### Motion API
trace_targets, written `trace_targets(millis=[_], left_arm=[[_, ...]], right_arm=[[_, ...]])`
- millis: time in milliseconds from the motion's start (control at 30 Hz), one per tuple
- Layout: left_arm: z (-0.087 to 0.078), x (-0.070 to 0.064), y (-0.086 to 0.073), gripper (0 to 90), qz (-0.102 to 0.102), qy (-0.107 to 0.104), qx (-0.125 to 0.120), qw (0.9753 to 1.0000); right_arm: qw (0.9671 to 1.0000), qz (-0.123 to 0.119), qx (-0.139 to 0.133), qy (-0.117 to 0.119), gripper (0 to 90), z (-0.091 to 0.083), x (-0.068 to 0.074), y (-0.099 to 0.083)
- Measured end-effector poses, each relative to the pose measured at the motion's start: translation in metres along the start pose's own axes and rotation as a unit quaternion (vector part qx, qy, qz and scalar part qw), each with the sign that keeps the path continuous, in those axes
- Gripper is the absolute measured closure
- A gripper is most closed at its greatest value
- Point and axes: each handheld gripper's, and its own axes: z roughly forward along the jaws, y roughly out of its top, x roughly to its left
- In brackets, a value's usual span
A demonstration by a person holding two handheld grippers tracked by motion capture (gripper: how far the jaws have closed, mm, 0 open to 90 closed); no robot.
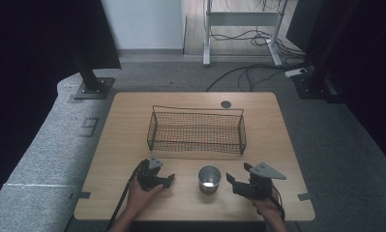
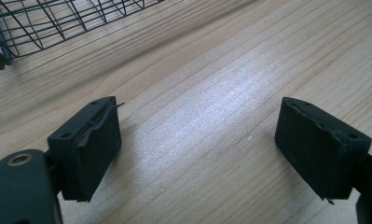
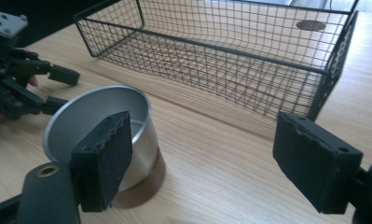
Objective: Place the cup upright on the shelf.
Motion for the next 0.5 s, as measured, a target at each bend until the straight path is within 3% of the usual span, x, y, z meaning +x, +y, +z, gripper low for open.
trace_targets(millis=[333, 500], left_arm=[[0.0, 0.0, 0.0, 14.4, 0.001, 0.0, 0.0, 1.0], [0.0, 0.0, 0.0, 14.4, 0.001, 0.0, 0.0, 1.0]], right_arm=[[0.9995, -0.008, -0.006, 0.03, 18.9, 0.0, 0.016, 0.008], [0.9996, -0.005, -0.006, 0.029, 16.8, 0.002, 0.022, 0.009]])
